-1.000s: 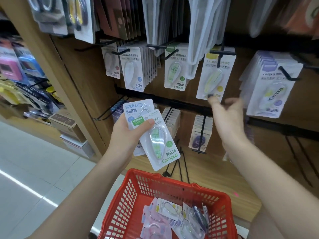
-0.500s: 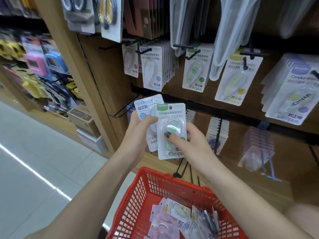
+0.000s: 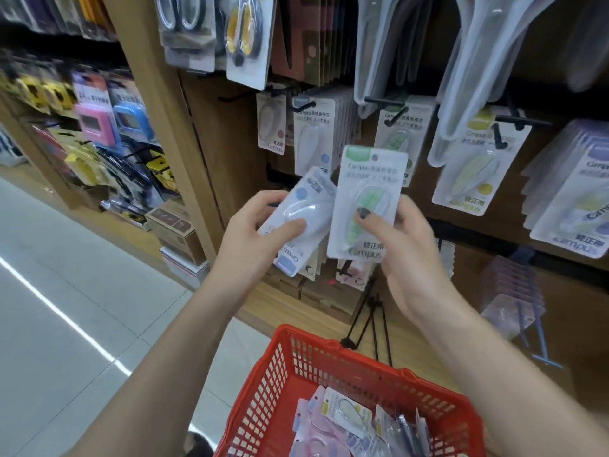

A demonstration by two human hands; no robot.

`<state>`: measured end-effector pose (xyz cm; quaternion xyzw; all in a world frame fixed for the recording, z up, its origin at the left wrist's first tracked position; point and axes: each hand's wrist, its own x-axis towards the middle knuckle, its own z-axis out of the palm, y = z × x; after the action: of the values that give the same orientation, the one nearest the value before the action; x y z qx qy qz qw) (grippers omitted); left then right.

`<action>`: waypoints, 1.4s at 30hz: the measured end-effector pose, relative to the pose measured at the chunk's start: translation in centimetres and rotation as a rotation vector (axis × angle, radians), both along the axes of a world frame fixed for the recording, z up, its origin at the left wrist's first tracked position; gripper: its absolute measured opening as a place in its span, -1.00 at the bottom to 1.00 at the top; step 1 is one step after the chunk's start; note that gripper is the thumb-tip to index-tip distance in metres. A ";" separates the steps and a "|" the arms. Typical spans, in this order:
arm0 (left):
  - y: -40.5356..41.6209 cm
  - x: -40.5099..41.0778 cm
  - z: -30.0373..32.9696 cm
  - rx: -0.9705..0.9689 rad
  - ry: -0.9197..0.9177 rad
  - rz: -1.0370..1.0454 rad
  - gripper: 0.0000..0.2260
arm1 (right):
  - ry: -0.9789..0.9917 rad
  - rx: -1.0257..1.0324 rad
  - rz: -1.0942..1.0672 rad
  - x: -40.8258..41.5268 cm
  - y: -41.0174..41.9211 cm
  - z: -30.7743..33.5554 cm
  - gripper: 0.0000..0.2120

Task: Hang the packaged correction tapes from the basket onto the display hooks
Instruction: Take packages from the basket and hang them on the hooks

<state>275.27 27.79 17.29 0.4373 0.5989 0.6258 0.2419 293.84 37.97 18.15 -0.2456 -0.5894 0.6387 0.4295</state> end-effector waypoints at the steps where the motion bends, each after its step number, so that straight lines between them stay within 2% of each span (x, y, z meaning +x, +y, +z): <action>1: -0.2 -0.2 0.1 -0.013 0.057 -0.031 -0.76 | 0.005 0.069 0.018 0.0 0.5 0.5 -0.63; 3: -0.4 -0.5 0.2 -0.053 0.158 -0.104 -0.73 | -0.118 0.228 0.099 0.0 1.7 1.5 -0.64; 5: -0.6 -0.7 0.1 -0.089 0.212 -0.156 -0.70 | -0.356 0.293 0.234 0.0 2.7 2.2 -0.66; 7: -0.7 -0.7 -0.1 -0.071 0.245 -0.112 -0.67 | -0.505 0.244 0.356 0.2 3.3 2.0 -0.69; 8: -0.6 -0.7 -0.2 -0.048 0.237 -0.046 -0.65 | -0.502 0.179 0.375 0.2 3.3 1.6 -0.72; 12: 0.0 -0.2 -0.8 0.036 0.003 0.164 -0.58 | -0.273 -0.144 0.256 0.0 1.7 -0.3 -0.75; 15: 0.7 1.0 -1.9 0.015 -0.260 0.065 -0.53 | -0.062 -0.348 0.169 -0.8 -0.3 -1.6 -0.72; 17: 1.1 2.1 -2.7 0.017 -0.282 -0.047 -0.61 | 0.056 -0.475 0.178 -1.4 -1.5 -2.1 -0.70; 19: 1.4 2.8 -2.9 0.038 -0.238 -0.055 -0.69 | 0.103 -0.511 0.153 -1.5 -2.1 -2.2 -0.70; 21: 1.8 2.5 -2.4 0.085 -0.247 0.003 -0.68 | 0.065 -0.411 0.055 -1.2 -1.9 -2.2 -0.71; 23: 2.4 1.5 -1.5 0.130 -0.248 0.053 -0.65 | -0.017 -0.208 -0.068 -0.8 -1.2 -1.8 -0.73; 25: 3.1 0.3 -0.2 0.148 -0.221 0.051 -0.62 | -0.075 0.007 -0.139 -0.4 -0.4 -1.0 -0.74; 27: 3.9 -0.8 1.1 0.135 -0.197 0.028 -0.59 | -0.088 0.125 -0.165 -0.4 0.3 0.0 -0.73; 31: 5.4 -2.3 3.7 0.092 -0.088 0.028 -0.63 | -0.102 0.194 -0.242 -1.1 1.7 1.2 -0.74; 35: 6.3 -3.4 5.4 0.031 0.036 0.032 -0.57 | -0.125 0.241 -0.237 -1.4 2.0 1.6 -0.75; 37: 6.7 -3.9 5.8 0.003 0.067 0.035 -0.55 | -0.137 0.278 -0.241 -1.3 1.9 1.5 -0.74; 42: 7.4 -4.7 5.5 -0.015 0.063 0.040 -0.68 | -0.101 0.314 -0.234 -1.4 1.6 1.6 -0.74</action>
<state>270.53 35.14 22.80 0.4428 0.6194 0.6121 0.2136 292.43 39.60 19.72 -0.2742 -0.6699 0.4715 0.5038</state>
